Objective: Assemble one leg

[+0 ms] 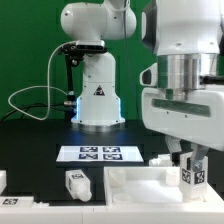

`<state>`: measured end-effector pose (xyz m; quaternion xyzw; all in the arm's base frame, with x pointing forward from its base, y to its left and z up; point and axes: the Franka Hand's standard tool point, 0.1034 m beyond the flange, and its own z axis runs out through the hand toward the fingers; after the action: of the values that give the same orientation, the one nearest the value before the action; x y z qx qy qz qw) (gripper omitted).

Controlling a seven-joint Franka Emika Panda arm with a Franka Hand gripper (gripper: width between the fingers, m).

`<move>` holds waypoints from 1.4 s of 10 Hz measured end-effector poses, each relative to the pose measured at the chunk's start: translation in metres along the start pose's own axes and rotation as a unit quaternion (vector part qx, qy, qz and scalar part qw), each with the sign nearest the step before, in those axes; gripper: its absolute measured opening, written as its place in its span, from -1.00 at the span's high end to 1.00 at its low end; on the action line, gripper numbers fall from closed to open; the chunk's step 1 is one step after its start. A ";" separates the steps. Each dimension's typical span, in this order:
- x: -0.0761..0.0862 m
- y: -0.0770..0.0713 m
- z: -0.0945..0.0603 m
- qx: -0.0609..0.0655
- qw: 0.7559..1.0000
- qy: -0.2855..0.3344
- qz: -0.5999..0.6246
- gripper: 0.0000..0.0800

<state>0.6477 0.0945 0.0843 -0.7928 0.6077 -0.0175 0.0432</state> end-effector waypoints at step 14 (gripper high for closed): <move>-0.031 0.007 0.006 -0.006 0.887 0.016 -0.462 -0.62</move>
Offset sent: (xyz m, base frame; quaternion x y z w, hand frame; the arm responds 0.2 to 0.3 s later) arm 0.0000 0.0000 0.0000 0.0000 0.0000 0.0000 1.0000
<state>0.6330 0.1230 0.0782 -0.9837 0.1736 -0.0441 0.0159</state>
